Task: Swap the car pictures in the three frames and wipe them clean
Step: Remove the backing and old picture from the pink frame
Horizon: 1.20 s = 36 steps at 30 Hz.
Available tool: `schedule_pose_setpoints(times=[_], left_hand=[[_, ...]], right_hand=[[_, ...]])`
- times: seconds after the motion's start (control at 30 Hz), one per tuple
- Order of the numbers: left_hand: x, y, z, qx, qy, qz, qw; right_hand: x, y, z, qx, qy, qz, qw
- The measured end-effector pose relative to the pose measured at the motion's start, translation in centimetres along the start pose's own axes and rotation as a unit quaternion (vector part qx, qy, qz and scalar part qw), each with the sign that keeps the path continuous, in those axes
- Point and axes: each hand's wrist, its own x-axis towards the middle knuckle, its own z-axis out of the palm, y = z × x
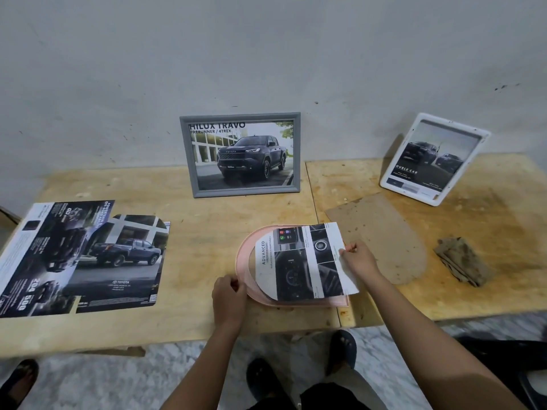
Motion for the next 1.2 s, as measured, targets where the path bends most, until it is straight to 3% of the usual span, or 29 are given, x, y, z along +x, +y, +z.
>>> schedule_pose_setpoints(times=[0.73,1.0,1.2], left_hand=[[-0.9,0.6,-0.2,-0.005,0.011,-0.023,1.0],[-0.6,2.1,-0.9,0.019,-0.06,-0.072,0.995],[-0.8,2.9,-2.0,-0.021,-0.073,-0.115,0.99]], right_hand=[[3.5,-4.6,-5.2,0.068,-0.107,-0.007,0.992],[2.4,-8.1,-3.5,0.201,-0.21,-0.019,0.957],[0.9,-10.9,-1.6,0.205,-0.273,-0.055,0.938]])
